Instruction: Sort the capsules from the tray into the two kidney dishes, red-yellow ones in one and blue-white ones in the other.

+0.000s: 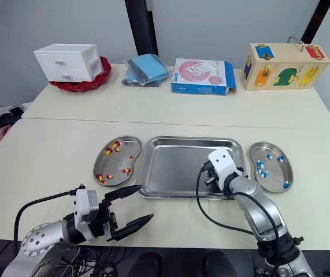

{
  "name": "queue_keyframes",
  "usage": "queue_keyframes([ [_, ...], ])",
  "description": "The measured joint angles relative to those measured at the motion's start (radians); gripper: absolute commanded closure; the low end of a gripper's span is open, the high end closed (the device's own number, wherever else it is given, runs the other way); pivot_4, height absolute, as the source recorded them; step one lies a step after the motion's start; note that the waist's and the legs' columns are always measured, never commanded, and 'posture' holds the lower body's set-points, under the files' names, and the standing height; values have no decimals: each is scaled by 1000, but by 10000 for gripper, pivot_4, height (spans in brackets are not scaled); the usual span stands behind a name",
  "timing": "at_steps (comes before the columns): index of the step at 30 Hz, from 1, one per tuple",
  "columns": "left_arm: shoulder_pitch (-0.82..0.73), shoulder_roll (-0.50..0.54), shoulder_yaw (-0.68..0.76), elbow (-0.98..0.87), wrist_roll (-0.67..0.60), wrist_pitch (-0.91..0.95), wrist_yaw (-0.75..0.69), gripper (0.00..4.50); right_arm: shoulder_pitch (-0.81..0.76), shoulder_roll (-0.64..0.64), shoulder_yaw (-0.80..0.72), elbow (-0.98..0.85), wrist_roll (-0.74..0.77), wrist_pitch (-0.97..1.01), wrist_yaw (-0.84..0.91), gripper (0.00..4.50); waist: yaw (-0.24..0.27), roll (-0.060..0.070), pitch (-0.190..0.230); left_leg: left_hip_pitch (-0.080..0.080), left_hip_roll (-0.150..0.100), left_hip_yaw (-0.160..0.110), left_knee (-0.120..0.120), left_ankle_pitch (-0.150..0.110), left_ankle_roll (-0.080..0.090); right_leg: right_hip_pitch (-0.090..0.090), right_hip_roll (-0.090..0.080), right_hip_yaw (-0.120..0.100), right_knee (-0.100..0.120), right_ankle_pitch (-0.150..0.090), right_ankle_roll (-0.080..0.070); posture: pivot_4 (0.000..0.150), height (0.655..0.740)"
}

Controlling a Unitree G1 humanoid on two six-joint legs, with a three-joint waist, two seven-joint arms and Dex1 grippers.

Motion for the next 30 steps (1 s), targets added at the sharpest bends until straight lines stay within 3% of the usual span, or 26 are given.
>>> queue_keyframes([
  [8, -24, 5, -10, 3, -45, 0, -54, 0, 55, -40, -21, -90, 11, -27, 52, 44555, 2, 0, 0, -1, 0, 0, 0, 0, 0, -1, 0, 0, 0, 0, 0, 1500, 7400],
  [13, -110, 7, -39, 41, -54, -23, -134, 0, 207, -88, -288, -275, 102, -37, 116, 44555, 6, 1, 0, -1, -1, 0, 0, 0, 0, 0, 0, 0, 0, 0, 0, 1500, 7400],
  [18, -162, -21, -76, 57, -75, -50, -181, 0, 289, -105, -521, -316, 167, -1, 131, 44555, -1, 1, 0, 0, 0, 0, 0, 0, 0, 0, 1, 0, 0, 0, 0, 1500, 7400],
  [24, -181, -49, -110, 58, -75, -65, -191, 0, 313, -78, -619, -287, 205, 40, 101, 44555, -6, 1, 0, 0, 0, 1, 0, 0, 0, 0, 1, 1, 1, 0, 0, 1500, 7400],
  [30, -183, -59, -110, 51, -76, -65, -161, 0, 314, -50, -640, -239, 216, 44, 67, 28220, -5, 1, 0, 0, 0, 1, 0, 0, 0, 0, 0, 1, 1, 0, 0, 1500, 7400],
])
